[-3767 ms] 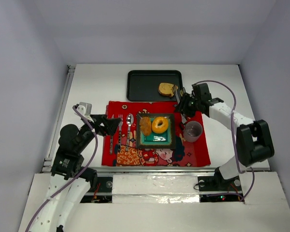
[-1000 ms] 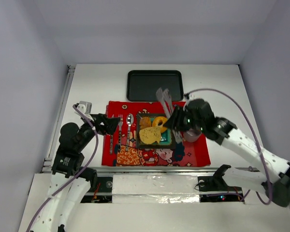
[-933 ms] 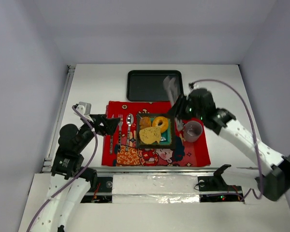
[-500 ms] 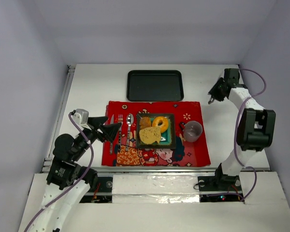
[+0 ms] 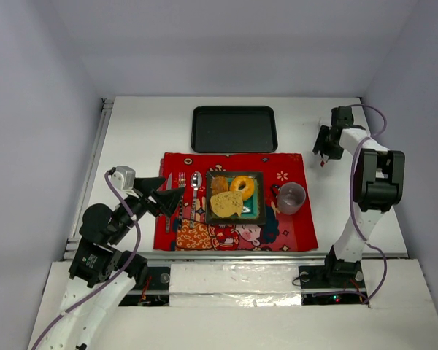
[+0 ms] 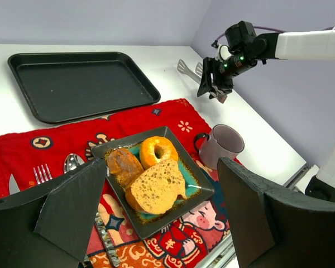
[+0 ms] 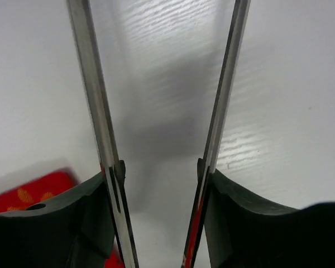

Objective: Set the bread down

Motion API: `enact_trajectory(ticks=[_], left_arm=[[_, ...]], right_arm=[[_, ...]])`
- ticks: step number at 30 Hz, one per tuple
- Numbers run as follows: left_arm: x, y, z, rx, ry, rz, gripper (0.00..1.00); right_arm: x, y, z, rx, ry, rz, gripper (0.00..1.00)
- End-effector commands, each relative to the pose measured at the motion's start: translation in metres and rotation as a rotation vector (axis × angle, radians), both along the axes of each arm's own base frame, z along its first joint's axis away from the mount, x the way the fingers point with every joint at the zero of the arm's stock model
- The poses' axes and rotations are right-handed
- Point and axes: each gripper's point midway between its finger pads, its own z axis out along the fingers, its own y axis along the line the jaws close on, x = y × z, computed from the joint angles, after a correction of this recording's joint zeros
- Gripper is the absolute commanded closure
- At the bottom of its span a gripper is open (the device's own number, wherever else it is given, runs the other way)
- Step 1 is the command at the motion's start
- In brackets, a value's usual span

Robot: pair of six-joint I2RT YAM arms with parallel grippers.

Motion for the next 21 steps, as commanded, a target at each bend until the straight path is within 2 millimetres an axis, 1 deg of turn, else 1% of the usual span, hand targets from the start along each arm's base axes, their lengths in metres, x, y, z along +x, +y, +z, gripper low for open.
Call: enact_trajectory(ticks=[1, 2, 3, 4, 5, 6, 7, 9, 10, 11, 13, 14, 15, 16, 17, 18, 19, 20, 21], left_arm=[[0.000, -0.001, 0.007, -0.009, -0.035, -0.003, 0.21], [0.001, -0.001, 0.006, -0.006, -0.029, -0.002, 0.21], [0.001, -0.001, 0.006, -0.005, -0.026, 0.000, 0.21], [0.001, -0.001, 0.005, -0.004, -0.025, -0.002, 0.21], [0.002, -0.001, 0.004, -0.003, -0.021, 0.000, 0.21], [0.004, -0.002, 0.003, -0.001, -0.014, 0.001, 0.21], [0.004, -0.002, 0.002, -0.001, -0.009, 0.001, 0.21], [0.006, -0.002, 0.000, 0.004, -0.001, 0.006, 0.21], [0.007, -0.002, -0.001, 0.005, 0.005, 0.007, 0.21], [0.009, -0.003, -0.004, 0.008, 0.016, 0.009, 0.21], [0.011, -0.003, -0.006, 0.013, 0.026, 0.013, 0.21], [0.012, -0.003, -0.007, 0.014, 0.032, 0.012, 0.21], [0.012, -0.004, -0.008, 0.017, 0.036, 0.012, 0.21], [0.013, -0.004, -0.008, 0.018, 0.038, 0.012, 0.21], [0.014, -0.004, -0.009, 0.021, 0.045, 0.013, 0.21], [0.015, -0.005, -0.010, 0.024, 0.049, 0.013, 0.21], [0.016, -0.004, -0.010, 0.024, 0.049, 0.016, 0.21], [0.017, -0.004, -0.011, 0.028, 0.053, 0.019, 0.21], [0.019, -0.003, -0.011, 0.028, 0.057, 0.032, 0.21]], right_arm=[[0.006, -0.017, 0.001, -0.105, 0.026, 0.024, 0.37], [0.006, -0.020, 0.000, -0.120, 0.031, 0.017, 0.32], [0.008, -0.022, 0.000, -0.126, 0.031, 0.012, 0.30], [0.009, -0.023, -0.001, -0.128, 0.034, 0.007, 0.24], [0.012, -0.022, 0.002, -0.125, 0.026, 0.000, 0.23], [0.018, -0.023, 0.010, -0.124, 0.002, -0.008, 0.19], [0.022, -0.023, 0.016, -0.122, -0.015, -0.014, 0.18], [0.033, -0.021, 0.042, -0.102, -0.084, -0.043, 0.13], [0.044, -0.020, 0.064, -0.092, -0.146, -0.053, 0.09], [0.050, -0.015, 0.095, -0.048, -0.226, -0.089, 0.08], [0.054, -0.003, 0.144, 0.045, -0.355, -0.135, 0.07], [0.048, 0.022, 0.156, 0.206, -0.399, -0.137, 0.07], [0.041, 0.045, 0.227, 0.303, -0.604, -0.072, 0.09], [0.028, 0.066, 0.252, 0.389, -0.684, -0.030, 0.10], [0.002, 0.105, 0.237, 0.540, -0.663, 0.021, 0.12], [-0.027, 0.124, 0.307, 0.592, -0.883, 0.121, 0.15], [-0.048, 0.138, 0.320, 0.641, -0.941, 0.164, 0.25], [-0.073, 0.164, 0.331, 0.718, -0.977, 0.218, 0.41], [-0.093, 0.174, 0.317, 0.749, -1.016, 0.247, 0.59]])
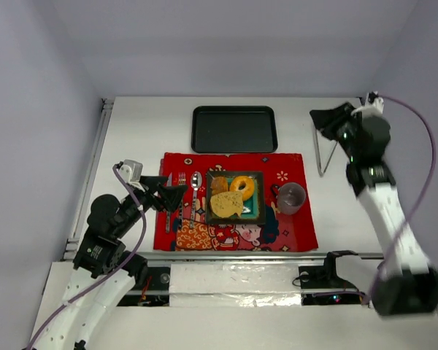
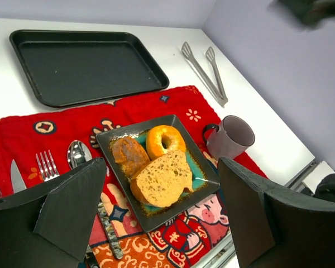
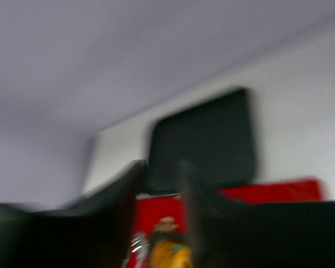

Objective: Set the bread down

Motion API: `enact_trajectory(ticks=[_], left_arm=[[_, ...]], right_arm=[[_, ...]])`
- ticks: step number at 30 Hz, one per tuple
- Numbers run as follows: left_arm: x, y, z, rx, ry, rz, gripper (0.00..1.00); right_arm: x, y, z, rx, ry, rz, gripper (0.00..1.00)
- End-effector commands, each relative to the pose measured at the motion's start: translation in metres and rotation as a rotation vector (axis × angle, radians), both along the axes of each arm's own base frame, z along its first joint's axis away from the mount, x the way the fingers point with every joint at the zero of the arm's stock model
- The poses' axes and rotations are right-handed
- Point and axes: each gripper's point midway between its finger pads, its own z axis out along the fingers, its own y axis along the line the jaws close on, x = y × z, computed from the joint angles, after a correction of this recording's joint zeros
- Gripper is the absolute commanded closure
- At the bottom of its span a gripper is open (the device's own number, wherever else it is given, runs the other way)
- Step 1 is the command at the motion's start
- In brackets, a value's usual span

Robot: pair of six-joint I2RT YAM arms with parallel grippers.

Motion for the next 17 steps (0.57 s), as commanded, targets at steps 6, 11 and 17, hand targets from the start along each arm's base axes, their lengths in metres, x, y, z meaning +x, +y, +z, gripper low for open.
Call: enact_trajectory(ticks=[6, 11, 17], left_arm=[[0.016, 0.005, -0.002, 0.014, 0.021, 0.062, 0.20], [0.020, 0.007, -0.004, 0.023, 0.023, 0.079, 0.21], [0.030, 0.011, -0.011, 0.038, 0.046, 0.115, 0.22]], right_arm=[[-0.154, 0.094, 0.000, 0.271, -0.273, 0.438, 1.00], [-0.182, 0.100, -0.042, 0.188, -0.154, 0.520, 1.00], [-0.200, 0.117, -0.061, 0.291, -0.113, 0.647, 0.92]])
